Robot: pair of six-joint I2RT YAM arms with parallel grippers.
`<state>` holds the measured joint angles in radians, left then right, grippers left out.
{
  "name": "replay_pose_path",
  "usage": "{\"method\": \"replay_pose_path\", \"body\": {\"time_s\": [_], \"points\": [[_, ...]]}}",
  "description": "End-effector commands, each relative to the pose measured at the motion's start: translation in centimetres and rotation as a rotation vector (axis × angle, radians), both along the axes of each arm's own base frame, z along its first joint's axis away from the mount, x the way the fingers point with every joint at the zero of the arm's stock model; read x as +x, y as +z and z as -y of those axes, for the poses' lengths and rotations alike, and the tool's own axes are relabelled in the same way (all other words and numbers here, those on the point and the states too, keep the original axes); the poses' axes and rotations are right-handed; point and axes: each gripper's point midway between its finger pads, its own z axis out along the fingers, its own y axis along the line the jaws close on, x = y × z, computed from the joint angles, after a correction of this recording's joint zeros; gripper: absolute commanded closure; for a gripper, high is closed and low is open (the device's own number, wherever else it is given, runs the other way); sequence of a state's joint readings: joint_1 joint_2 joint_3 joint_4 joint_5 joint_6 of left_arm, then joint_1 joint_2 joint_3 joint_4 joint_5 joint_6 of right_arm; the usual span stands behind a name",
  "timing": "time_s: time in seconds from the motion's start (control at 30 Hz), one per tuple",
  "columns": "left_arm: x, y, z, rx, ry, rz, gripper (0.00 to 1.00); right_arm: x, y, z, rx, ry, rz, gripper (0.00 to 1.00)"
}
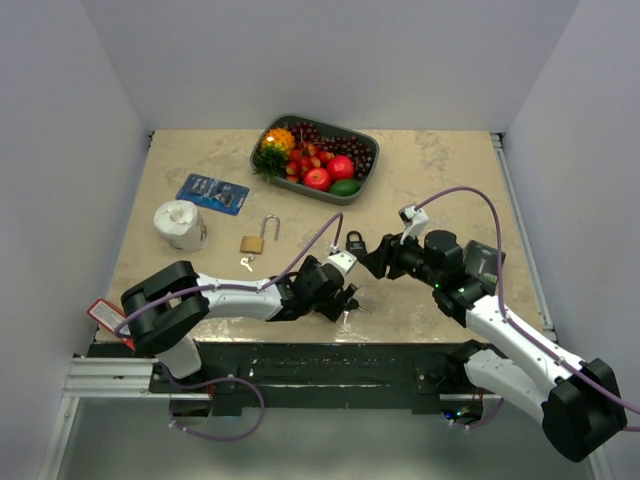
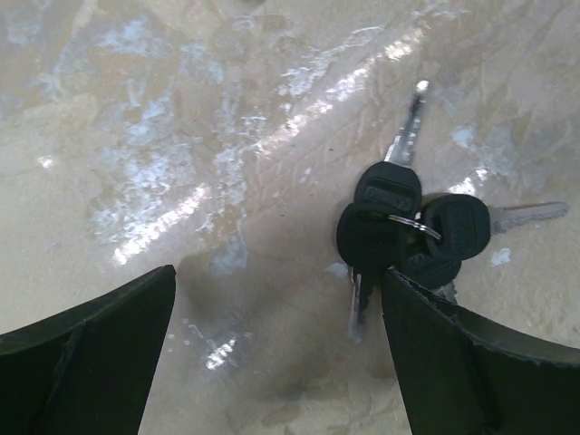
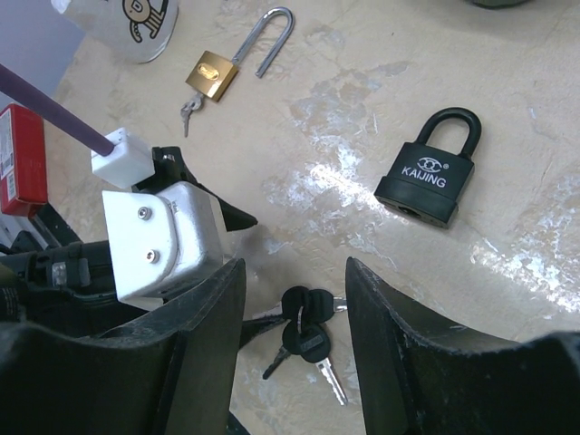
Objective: Unlock with the key
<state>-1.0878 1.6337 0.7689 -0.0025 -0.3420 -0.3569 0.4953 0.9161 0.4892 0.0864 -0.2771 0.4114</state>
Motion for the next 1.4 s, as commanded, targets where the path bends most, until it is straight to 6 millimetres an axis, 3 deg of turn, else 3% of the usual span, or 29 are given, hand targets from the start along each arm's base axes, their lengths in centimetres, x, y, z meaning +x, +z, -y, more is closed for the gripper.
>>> {"method": "replay_pose_path", "body": {"time_s": [0.0,0.2,0.3,0.53,0.77,0.87,0.97,1.1,1.17,1.2,1.3,1.37], "points": [[0.6,-1.6,-5.2,0.241,0.103,0.041,0.01,1.0,1.8,-0.1,0.032,-0.024,0.057,0.48],[1.3,-1.4,-5.9,0.274,0.151,0.057,0.01,1.1,2.0,-0.1,0.031,-0.025,0.059,0.48],[1.6,-1.5,-5.3,0.243,0.153,0.049,0.01,1.1,2.1,-0.2,0.034,-0.023,0.059,0.47],[4.9,-0.3,-4.2,0.150,0.212,0.052,0.00,0.9,1.1,-0.3,0.025,-0.014,0.027,0.47],[6.6,0.8,-0.2,-0.054,0.159,0.014,0.00,0.1,-2.0,-0.5,-0.032,0.012,-0.057,0.46],[7.3,1.1,0.2,-0.128,0.169,-0.024,0.01,-0.4,-3.0,-1.3,-0.058,0.017,-0.079,0.46],[8.2,2.0,-0.7,-0.210,0.213,-0.060,0.01,-0.8,-4.1,-2.1,-0.082,0.012,-0.099,0.46],[9.5,3.3,-3.4,-0.295,0.307,-0.088,0.00,-1.4,-5.8,-3.7,-0.163,0.017,-0.111,0.46],[9.5,4.1,-3.8,-0.335,0.310,-0.103,0.00,-0.7,-5.9,-4.0,-0.200,-0.017,-0.099,0.47],[9.7,4.4,-4.5,-0.356,0.332,-0.110,0.00,-1.2,-6.9,-4.5,-0.239,-0.003,-0.117,0.48],[9.7,5.1,-5.1,-0.401,0.340,-0.128,0.01,-0.7,-6.6,-5.8,-0.291,-0.016,-0.094,0.55],[9.7,5.4,-5.3,-0.416,0.341,-0.129,0.00,-0.4,-7.8,-5.7,-0.364,-0.049,-0.103,0.56]]}}
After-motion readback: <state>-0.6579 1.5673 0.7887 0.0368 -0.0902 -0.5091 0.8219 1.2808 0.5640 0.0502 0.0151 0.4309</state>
